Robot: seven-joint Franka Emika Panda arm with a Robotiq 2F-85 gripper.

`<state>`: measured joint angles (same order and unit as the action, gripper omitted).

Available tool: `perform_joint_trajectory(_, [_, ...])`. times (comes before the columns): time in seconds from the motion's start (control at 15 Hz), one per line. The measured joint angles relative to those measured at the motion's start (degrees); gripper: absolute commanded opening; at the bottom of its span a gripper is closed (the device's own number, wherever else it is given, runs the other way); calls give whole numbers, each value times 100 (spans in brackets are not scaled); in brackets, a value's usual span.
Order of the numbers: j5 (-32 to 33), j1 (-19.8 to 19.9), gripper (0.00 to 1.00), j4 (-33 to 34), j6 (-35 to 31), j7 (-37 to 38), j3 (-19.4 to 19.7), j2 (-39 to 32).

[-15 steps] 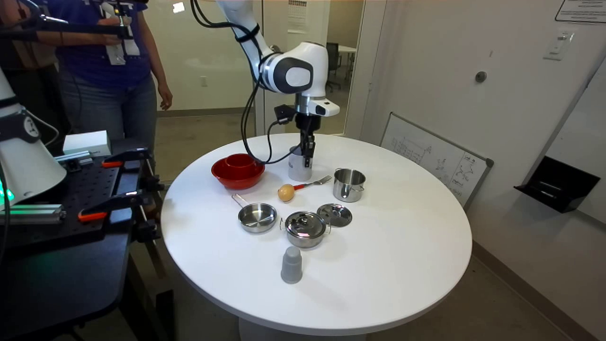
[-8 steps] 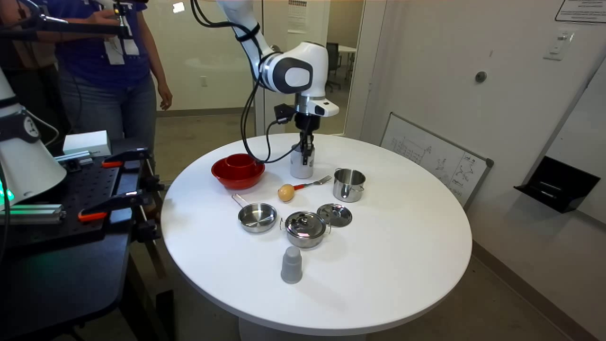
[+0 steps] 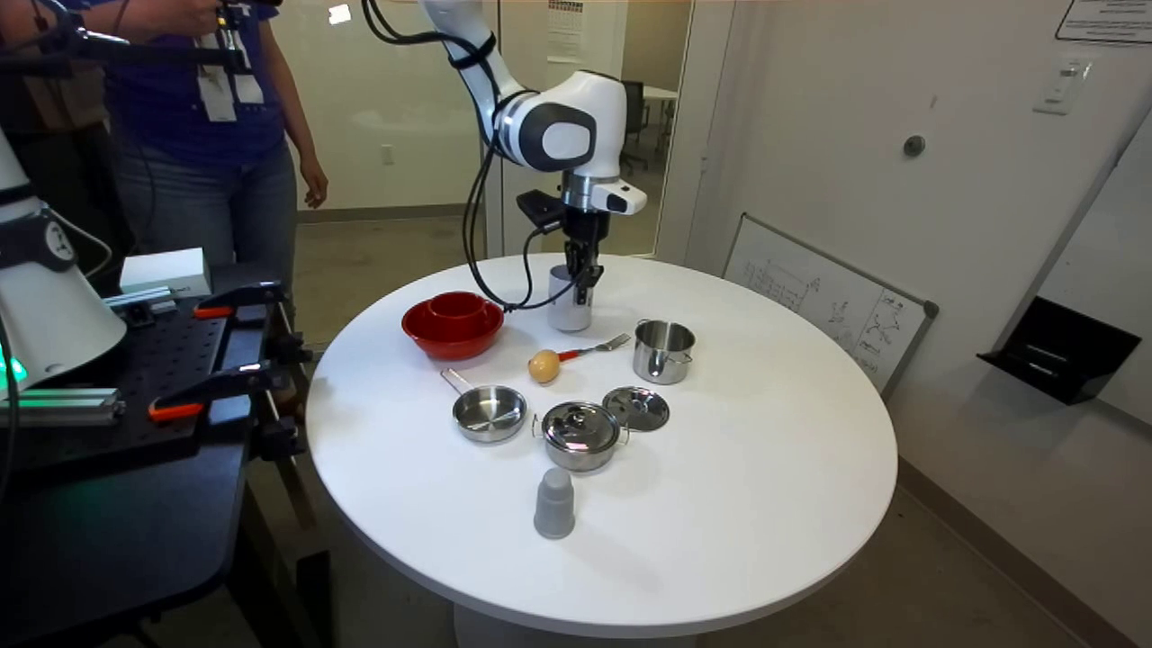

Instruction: Rotate the cup slightly anticlockwise

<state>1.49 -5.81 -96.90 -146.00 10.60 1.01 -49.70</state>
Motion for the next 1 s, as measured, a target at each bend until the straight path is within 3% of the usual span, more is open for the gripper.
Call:
perform_joint_trajectory(0.27, [2, 461, 2, 2, 156, -1363, -445, 216])
perform_joint_trajectory(0.47, [30, 678, 2, 45, 738, -2243, -639, 324])
perform_joint_trajectory(0.73, [241, 673, 2, 210, 1591, -3075, -689, 293])
perform_joint_trajectory(1.0, [637, 586, 2, 470, 1856, -3827, -809, 166])
